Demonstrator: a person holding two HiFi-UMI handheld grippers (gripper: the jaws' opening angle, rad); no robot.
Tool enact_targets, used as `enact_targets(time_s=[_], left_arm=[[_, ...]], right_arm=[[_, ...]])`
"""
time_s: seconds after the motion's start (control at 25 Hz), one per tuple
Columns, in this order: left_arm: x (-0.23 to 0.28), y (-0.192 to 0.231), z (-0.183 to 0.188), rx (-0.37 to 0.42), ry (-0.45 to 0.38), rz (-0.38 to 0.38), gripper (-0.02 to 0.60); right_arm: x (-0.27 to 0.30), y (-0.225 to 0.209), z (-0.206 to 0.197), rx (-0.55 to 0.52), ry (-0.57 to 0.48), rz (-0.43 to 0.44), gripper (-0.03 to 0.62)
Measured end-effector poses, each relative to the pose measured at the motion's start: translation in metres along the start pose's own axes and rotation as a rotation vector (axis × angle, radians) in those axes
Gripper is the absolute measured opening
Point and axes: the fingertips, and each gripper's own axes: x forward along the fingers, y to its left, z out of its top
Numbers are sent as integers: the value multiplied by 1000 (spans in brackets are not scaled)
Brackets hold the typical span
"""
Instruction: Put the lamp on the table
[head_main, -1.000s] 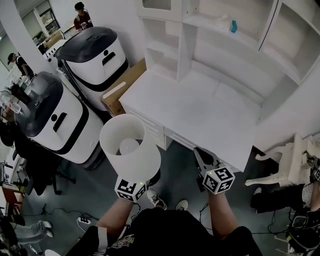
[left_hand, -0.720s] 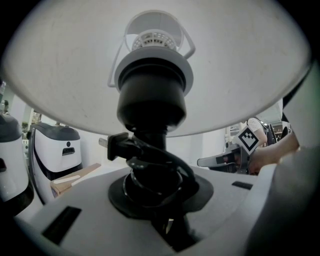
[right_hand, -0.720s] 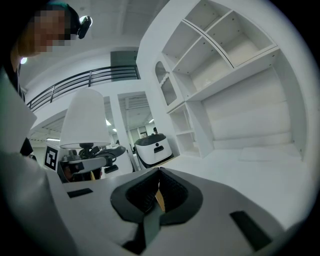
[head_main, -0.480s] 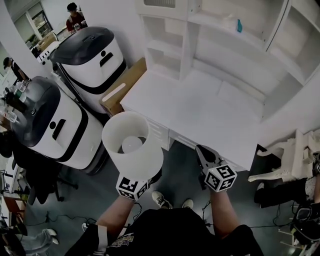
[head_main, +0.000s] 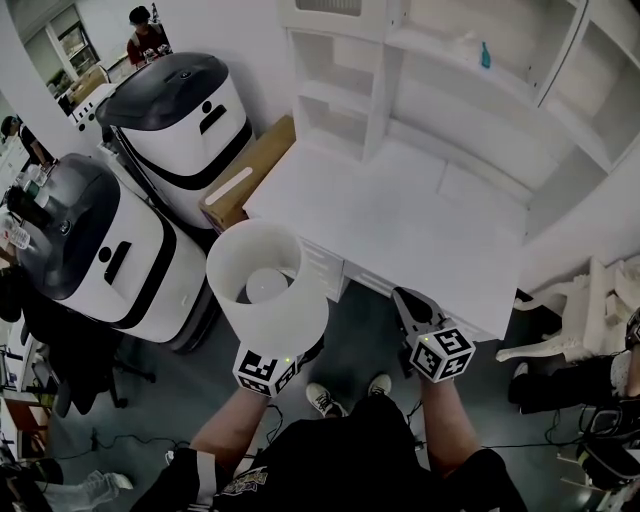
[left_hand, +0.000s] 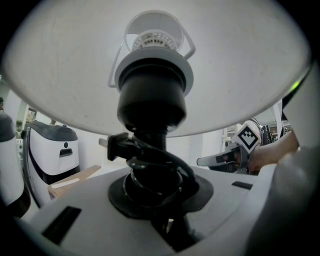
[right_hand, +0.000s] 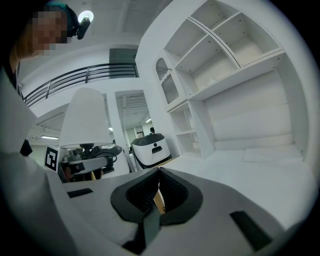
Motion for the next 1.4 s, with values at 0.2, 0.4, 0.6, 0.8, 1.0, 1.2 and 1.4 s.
enact_targets(time_s=[0.2, 0.4, 0.6, 0.8, 1.0, 1.2, 1.4], left_arm=[[5, 2, -2, -9, -2, 6, 94], [17, 4, 0, -7, -5, 26, 94], [36, 5, 5, -4, -9, 53, 94], [60, 8, 4, -7, -2, 75, 94], [86, 9, 5, -9, -2, 83, 94], [112, 6, 9, 4, -3, 87, 94], [141, 0, 11, 13, -6, 90, 94]], right_arm=[[7, -5, 5, -6, 2, 6, 25], [17, -17, 10, -7, 9, 25, 25], [30, -33, 21, -9, 10, 58, 25], [42, -53, 29, -9, 18, 80, 25], [53, -74, 39, -10, 21, 93, 25], [56, -98, 49, -9, 19, 96, 25], [57, -125, 58, -3, 13, 97, 25]])
